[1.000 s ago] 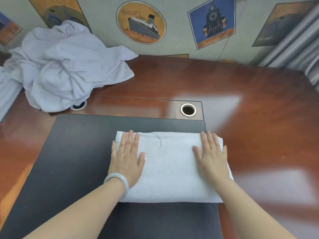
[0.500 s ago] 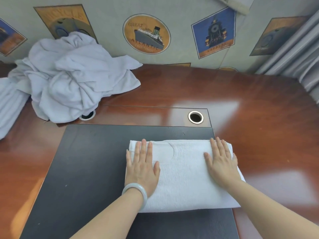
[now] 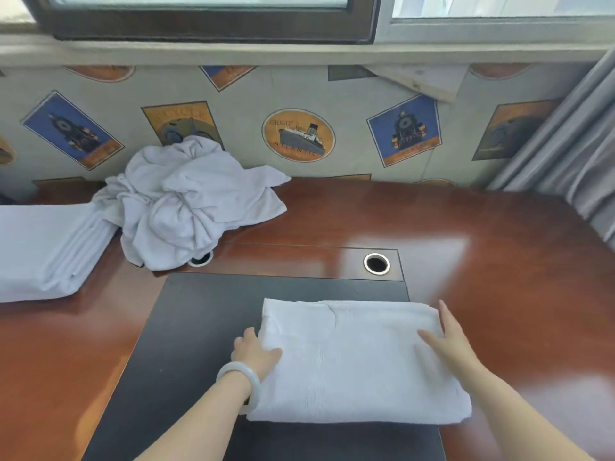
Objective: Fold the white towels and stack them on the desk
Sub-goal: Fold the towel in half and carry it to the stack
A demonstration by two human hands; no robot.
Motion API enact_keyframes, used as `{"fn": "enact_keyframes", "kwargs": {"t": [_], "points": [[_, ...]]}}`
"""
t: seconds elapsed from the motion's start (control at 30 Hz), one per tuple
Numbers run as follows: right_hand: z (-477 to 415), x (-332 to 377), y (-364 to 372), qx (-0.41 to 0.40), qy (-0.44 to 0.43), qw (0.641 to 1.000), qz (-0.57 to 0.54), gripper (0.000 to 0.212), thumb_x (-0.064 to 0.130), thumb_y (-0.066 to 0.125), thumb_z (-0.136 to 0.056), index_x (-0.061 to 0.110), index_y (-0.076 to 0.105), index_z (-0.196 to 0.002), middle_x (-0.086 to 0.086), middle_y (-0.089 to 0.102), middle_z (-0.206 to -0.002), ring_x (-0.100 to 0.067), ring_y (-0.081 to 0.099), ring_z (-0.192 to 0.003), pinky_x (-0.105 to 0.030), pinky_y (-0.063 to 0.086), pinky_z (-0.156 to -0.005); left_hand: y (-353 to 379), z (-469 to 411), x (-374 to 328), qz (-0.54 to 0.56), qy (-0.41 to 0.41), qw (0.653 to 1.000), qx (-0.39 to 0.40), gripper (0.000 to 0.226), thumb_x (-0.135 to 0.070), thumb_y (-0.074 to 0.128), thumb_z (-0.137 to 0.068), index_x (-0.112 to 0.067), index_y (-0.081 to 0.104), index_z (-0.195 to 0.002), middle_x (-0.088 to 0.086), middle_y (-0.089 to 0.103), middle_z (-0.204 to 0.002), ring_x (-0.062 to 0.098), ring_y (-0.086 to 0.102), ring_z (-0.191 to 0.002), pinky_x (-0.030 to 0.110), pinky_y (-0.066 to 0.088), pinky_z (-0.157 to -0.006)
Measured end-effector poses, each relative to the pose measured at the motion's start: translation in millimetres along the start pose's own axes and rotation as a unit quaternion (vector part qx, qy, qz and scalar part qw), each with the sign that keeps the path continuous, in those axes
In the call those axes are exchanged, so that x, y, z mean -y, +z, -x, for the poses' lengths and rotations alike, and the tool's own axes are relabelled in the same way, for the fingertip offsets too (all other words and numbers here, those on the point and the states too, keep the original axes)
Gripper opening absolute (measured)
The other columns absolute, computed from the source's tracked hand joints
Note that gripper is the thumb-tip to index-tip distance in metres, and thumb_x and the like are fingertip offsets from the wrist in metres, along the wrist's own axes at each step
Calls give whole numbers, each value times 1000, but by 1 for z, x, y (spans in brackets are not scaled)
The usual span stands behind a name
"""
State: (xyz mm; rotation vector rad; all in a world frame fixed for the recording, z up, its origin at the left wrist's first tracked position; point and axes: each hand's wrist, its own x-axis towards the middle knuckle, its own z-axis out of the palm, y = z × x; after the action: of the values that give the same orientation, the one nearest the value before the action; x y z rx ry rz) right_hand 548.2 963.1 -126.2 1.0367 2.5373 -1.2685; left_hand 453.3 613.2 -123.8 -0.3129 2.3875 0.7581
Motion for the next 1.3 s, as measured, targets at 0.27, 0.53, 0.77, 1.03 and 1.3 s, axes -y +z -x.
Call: {"fn": "enact_keyframes", "kwargs": {"t": [0.27,0.53,0.77,1.03,1.3], "points": [[11,-35,-23,115,233,948,-183,58,40,72,-86,3,55,-127,-14,69,-112,-35,67,-100,-52,53,-92,-1,1,17,197,-77,974,78,60,-43,68,-81,-10,46,-126,7,63,-115,27,65,-99,46,52,-93],[23,21,-18,163,232,924,-255,39,26,76,-83,3,67,-113,-18,74,-101,-38,71,-95,-53,53,-91,-32,9,22,347,-34,933,84,26,-24,70,-86,-7,68,-105,12,75,-102,35,70,-97,53,50,-98],[62,84,51,205,153,946,-200,41,38,74,-85,11,67,-115,-10,75,-105,-33,70,-99,-50,53,-93,-89,18,102,359,-35,932,33,24,-31,67,-90,-10,68,-100,11,73,-104,33,69,-96,52,50,-98],[140,219,208,123,11,986,-109,47,53,68,-84,8,69,-95,-10,73,-89,-30,68,-84,-42,55,-84,-209,47,263,402,-4,912,-84,33,-47,70,-81,-18,70,-97,4,75,-100,30,70,-95,50,51,-95],[207,331,340,70,-64,982,-165,47,46,65,-88,10,44,-67,-5,48,-67,-22,46,-63,-34,32,-58,-347,44,361,394,40,890,-228,19,-30,69,-90,-11,70,-93,9,72,-100,32,65,-98,47,47,-92]]}}
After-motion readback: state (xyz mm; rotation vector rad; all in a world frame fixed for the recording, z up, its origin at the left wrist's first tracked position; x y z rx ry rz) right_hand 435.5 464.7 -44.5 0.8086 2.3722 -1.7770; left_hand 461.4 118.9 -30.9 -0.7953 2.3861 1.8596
